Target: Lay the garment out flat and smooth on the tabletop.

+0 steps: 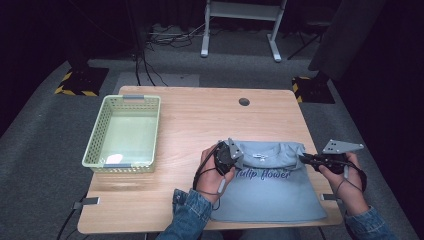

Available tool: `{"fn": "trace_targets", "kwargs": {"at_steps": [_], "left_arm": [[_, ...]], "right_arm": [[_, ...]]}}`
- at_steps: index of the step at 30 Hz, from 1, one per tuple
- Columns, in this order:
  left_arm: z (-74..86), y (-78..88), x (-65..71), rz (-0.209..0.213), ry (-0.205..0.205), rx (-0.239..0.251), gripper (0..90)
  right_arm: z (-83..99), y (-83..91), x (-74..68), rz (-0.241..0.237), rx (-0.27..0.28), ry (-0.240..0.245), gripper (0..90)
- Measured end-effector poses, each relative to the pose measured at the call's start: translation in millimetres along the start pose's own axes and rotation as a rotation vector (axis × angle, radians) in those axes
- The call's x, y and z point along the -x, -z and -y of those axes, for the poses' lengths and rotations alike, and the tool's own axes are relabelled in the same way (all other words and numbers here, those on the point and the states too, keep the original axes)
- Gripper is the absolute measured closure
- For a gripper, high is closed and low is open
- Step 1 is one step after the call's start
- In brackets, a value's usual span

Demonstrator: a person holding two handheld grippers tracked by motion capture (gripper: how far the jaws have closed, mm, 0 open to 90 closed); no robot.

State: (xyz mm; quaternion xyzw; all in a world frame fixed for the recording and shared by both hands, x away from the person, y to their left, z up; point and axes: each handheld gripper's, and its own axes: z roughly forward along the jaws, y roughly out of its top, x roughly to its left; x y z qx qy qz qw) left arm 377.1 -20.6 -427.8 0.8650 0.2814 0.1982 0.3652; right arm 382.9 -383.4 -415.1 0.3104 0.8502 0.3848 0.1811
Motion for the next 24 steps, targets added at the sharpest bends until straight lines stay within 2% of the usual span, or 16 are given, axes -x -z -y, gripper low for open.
{"fn": "trace_targets", "kwargs": {"at_steps": [3,6,7,8,10,11,12,13,14,15,16,18,19,20,22,24], "left_arm": [[-8.1,2.0,-6.2,-0.007,-0.003,0.013,80.5],[-19.5,1.3,-20.7,-0.021,0.007,0.024,80.5],[-19.5,1.3,-20.7,-0.021,0.007,0.024,80.5],[-31.0,-1.8,-37.5,-0.040,0.019,0.036,80.4],[-46.1,-7.8,-60.1,-0.071,0.042,0.053,80.4],[-54.9,-11.5,-73.0,-0.101,0.049,0.072,79.9],[-64.6,-15.2,-85.8,-0.155,0.048,0.073,78.1],[-73.7,-19.4,-98.8,-0.205,0.056,0.058,75.7],[-79.9,-24.4,-111.4,-0.241,0.096,0.038,67.0],[-82.9,-28.1,-121.7,-0.251,0.145,0.023,51.9],[-83.0,-28.4,-126.6,-0.250,0.174,0.043,38.3],[-78.6,-24.9,-121.9,-0.280,0.148,0.057,33.0],[-73.6,-24.6,-116.8,-0.284,0.135,0.047,30.3],[-67.5,-25.8,-111.7,-0.267,0.135,0.036,31.2],[-54.6,-30.3,-100.6,-0.228,0.135,0.017,32.4],[-42.5,-35.1,-88.5,-0.195,0.126,-0.002,32.5]], "right_arm": [[-8.9,3.5,2.5,0.003,0.013,0.007,84.2],[-21.5,2.3,11.6,0.006,0.028,0.001,84.2],[-27.2,0.6,15.9,0.007,0.033,-0.002,84.2],[-34.1,-1.9,20.7,0.006,0.040,-0.004,84.2],[-51.5,-9.8,33.8,0.013,0.054,-0.005,84.2],[-61.3,-15.5,42.7,0.027,0.062,-0.009,83.3],[-70.9,-21.9,53.4,0.063,0.076,-0.010,77.5],[-79.9,-28.4,64.1,0.137,0.093,-0.010,62.7],[-86.9,-35.4,74.5,0.231,0.105,0.023,45.9],[-91.5,-40.2,84.1,0.276,0.108,0.044,36.3],[-93.5,-40.4,90.8,0.285,0.121,0.030,32.9],[-91.2,-31.0,92.5,0.265,0.188,-0.037,32.3],[-86.7,-25.8,89.4,0.268,0.209,-0.046,33.5],[-80.5,-23.0,85.3,0.273,0.213,-0.047,33.7],[-64.8,-25.7,77.9,0.250,0.178,-0.055,33.4],[-47.2,-34.3,70.3,0.200,0.142,-0.074,34.2]]}}
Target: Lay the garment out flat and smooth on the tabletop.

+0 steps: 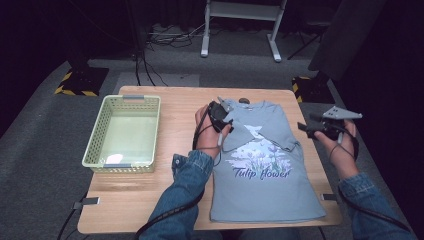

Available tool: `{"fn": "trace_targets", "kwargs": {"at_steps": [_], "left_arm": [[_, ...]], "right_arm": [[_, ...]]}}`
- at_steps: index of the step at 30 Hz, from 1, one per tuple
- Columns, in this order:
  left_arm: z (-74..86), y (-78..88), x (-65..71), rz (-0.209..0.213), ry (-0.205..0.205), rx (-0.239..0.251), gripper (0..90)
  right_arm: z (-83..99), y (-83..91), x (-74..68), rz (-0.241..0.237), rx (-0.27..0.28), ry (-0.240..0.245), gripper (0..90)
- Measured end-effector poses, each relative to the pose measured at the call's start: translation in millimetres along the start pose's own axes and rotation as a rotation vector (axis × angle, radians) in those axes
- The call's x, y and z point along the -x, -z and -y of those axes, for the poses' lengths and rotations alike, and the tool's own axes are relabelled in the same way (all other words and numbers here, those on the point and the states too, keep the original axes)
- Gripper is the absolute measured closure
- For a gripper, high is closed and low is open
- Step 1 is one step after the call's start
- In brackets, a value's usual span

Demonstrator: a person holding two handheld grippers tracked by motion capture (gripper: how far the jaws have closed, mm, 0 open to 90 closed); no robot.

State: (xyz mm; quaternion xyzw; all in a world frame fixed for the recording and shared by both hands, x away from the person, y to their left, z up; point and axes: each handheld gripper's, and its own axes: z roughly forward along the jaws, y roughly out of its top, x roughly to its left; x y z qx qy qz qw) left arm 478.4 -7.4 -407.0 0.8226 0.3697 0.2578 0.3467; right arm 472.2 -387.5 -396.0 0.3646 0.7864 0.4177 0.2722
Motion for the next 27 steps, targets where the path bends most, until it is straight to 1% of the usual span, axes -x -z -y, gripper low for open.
{"fn": "trace_targets", "kwargs": {"at_steps": [2,4,5,7,8,10,12,13,15,16,17,18,19,20,23,27], "left_arm": [[12.5,-3.4,10.8,0.034,-0.008,-0.021,32.8],[23.4,-7.5,21.1,0.067,-0.025,-0.049,34.1],[28.4,-9.6,25.6,0.081,-0.034,-0.062,34.5],[37.8,-15.3,32.6,0.109,-0.052,-0.083,34.5],[42.4,-18.8,35.4,0.124,-0.060,-0.091,34.5],[51.6,-27.1,40.4,0.148,-0.090,-0.111,34.5],[60.2,-34.2,45.1,0.168,-0.115,-0.133,34.5],[63.5,-35.7,46.7,0.172,-0.122,-0.142,34.5],[68.6,-36.1,48.7,0.178,-0.117,-0.153,34.4],[70.7,-35.6,48.3,0.181,-0.106,-0.141,34.6],[72.6,-34.4,48.0,0.186,-0.090,-0.139,34.7],[74.4,-33.1,48.3,0.191,-0.077,-0.137,34.9],[75.6,-31.0,49.1,0.197,-0.072,-0.139,36.4],[76.6,-28.6,51.0,0.196,-0.078,-0.142,38.7],[80.3,-20.1,58.5,0.191,-0.097,-0.151,41.5],[89.9,-8.2,66.7,0.192,-0.085,-0.142,41.8]], "right_arm": [[17.8,-7.1,-8.2,-0.032,-0.048,-0.001,34.3],[34.1,-15.7,-16.6,-0.070,-0.100,0.000,34.2],[41.0,-20.3,-22.0,-0.094,-0.132,0.011,34.1],[51.2,-28.3,-33.1,-0.125,-0.182,0.071,33.9],[54.6,-31.6,-36.9,-0.135,-0.197,0.091,33.8],[59.6,-37.2,-40.3,-0.149,-0.215,0.085,33.4],[64.8,-43.3,-38.9,-0.156,-0.232,0.061,32.6],[68.0,-46.6,-37.7,-0.158,-0.249,0.054,32.5],[75.3,-52.2,-35.9,-0.161,-0.296,0.051,31.3],[78.0,-52.6,-35.4,-0.162,-0.278,0.044,31.3],[79.1,-51.4,-35.6,-0.161,-0.272,0.044,31.5],[79.7,-49.9,-35.9,-0.163,-0.274,0.043,31.5],[80.9,-48.5,-36.6,-0.166,-0.274,0.038,31.6],[82.5,-47.1,-37.9,-0.169,-0.269,0.028,31.6],[87.7,-39.7,-44.4,-0.179,-0.257,0.021,31.6],[95.0,-26.2,-55.6,-0.190,-0.251,0.024,31.6]]}}
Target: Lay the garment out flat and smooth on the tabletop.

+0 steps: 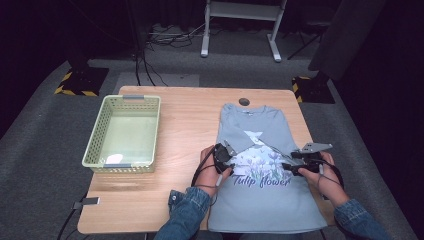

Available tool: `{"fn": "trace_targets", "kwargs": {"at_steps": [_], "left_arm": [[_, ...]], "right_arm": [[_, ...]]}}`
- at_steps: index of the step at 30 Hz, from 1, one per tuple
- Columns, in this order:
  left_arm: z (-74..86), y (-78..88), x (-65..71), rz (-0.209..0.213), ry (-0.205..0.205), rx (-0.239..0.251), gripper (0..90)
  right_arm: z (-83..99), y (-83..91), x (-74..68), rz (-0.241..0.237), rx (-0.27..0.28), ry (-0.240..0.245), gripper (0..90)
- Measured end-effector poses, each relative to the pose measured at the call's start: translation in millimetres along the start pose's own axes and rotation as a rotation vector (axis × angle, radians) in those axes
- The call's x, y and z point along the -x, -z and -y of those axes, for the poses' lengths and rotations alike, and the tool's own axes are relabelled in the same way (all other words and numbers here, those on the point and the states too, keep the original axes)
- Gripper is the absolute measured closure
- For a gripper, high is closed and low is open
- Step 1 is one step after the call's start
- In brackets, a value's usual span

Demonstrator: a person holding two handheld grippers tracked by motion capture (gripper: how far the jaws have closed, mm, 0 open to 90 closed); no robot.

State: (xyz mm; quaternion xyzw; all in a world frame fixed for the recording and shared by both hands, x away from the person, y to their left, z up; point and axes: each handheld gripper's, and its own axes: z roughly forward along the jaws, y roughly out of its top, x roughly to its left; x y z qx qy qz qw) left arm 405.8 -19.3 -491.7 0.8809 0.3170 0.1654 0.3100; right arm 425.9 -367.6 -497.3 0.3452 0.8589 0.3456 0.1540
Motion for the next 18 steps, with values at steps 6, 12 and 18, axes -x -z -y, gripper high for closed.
{"fn": "trace_targets", "kwargs": {"at_steps": [6,12,18], "left_arm": [[20.3,14.3,16.8,-0.045,0.008,0.039,41.6],[31.3,26.4,32.5,-0.040,0.008,0.031,41.6],[39.0,33.9,45.1,-0.052,0.010,0.033,41.6]], "right_arm": [[17.7,9.0,-22.4,0.001,0.065,-0.009,31.7],[27.1,17.5,-35.8,-0.017,0.071,0.002,31.7],[36.4,25.6,-46.4,-0.033,0.078,0.003,32.8]]}}
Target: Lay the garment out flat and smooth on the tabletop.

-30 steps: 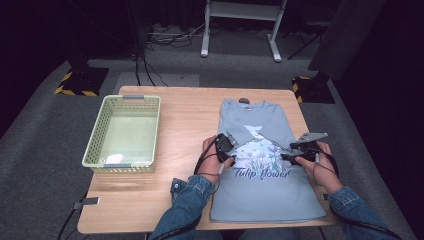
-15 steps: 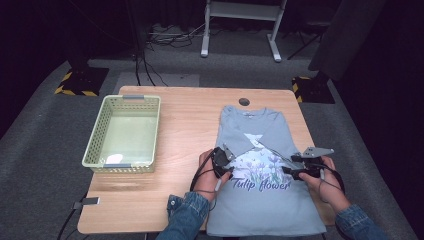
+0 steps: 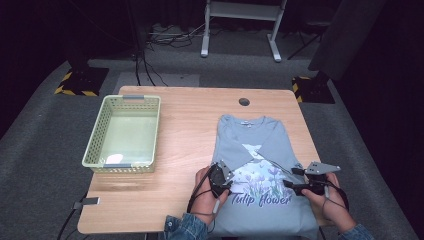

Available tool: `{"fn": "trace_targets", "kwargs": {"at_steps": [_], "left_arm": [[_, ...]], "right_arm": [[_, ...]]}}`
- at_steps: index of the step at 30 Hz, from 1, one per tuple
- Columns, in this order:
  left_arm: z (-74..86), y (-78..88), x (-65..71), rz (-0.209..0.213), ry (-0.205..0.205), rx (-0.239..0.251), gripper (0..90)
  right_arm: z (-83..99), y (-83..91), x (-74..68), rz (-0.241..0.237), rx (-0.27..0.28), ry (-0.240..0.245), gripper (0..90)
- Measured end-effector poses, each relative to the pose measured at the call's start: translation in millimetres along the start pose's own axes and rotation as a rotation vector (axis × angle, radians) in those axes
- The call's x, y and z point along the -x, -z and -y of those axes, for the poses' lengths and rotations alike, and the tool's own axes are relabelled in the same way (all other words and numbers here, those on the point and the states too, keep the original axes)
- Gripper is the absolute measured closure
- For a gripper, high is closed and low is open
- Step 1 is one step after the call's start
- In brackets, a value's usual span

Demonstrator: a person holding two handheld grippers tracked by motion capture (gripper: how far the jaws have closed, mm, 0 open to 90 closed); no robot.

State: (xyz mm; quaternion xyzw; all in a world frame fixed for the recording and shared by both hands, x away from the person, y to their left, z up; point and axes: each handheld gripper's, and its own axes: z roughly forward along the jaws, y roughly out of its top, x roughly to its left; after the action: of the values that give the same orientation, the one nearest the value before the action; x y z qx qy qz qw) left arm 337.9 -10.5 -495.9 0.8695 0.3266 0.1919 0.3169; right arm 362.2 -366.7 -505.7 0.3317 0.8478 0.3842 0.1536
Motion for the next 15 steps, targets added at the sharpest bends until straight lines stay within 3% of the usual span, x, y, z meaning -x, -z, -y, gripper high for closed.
{"fn": "trace_targets", "kwargs": {"at_steps": [15], "left_arm": [[22.7,8.4,7.5,0.061,0.112,0.079,41.5]], "right_arm": [[8.0,8.6,-9.5,-0.009,0.003,0.001,33.6]]}}
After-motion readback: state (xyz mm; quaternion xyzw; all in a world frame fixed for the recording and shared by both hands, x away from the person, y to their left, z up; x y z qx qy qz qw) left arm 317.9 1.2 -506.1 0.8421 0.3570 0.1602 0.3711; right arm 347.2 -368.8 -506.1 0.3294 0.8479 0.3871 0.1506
